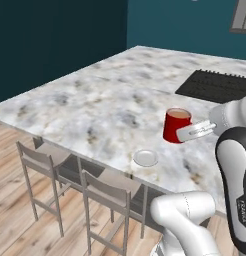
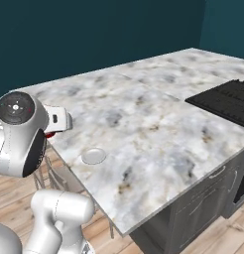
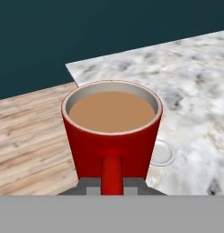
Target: Pick the cup of tea, navigate to the dining table, and place it on the saucer.
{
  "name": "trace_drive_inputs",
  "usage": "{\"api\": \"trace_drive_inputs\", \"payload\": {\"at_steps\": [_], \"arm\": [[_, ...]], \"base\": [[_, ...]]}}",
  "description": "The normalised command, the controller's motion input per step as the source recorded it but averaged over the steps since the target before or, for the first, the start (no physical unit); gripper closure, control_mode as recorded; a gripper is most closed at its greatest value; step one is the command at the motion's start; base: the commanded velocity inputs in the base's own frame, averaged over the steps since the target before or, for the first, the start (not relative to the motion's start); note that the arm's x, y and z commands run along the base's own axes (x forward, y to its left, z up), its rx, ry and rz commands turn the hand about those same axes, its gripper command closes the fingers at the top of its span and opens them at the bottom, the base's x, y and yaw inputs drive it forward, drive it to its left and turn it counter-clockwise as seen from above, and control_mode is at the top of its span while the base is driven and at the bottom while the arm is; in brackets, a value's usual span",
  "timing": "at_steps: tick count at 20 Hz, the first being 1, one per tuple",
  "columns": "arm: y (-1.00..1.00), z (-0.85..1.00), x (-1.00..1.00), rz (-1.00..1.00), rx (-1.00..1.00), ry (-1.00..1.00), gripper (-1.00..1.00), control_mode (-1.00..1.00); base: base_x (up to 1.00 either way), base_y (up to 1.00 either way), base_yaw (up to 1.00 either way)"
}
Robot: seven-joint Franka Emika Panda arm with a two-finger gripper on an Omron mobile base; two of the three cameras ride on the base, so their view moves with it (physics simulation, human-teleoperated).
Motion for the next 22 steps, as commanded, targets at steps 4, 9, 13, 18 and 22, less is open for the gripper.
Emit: {"api": "trace_drive_inputs", "payload": {"at_steps": [4, 9, 13, 18, 22], "arm": [[0.0, 0.0, 0.0, 0.0, 0.0, 0.0, 1.0, 1.0], [0.0, 0.0, 0.0, 0.0, 0.0, 0.0, 1.0, 1.0], [0.0, 0.0, 0.0, 0.0, 0.0, 0.0, 1.0, 1.0], [-0.1, -0.01, 0.0, 0.03, 0.0, 0.0, 1.0, -1.0], [-0.74, -0.18, 0.03, 0.29, 0.01, 0.0, 1.0, -1.0]], "base": [[0.03, 0.02, -0.02], [0.0, 0.0, 0.0], [0.0, -0.03, 0.0], [0.0, -0.15, 0.02], [0.0, 0.0, 0.0]]}}
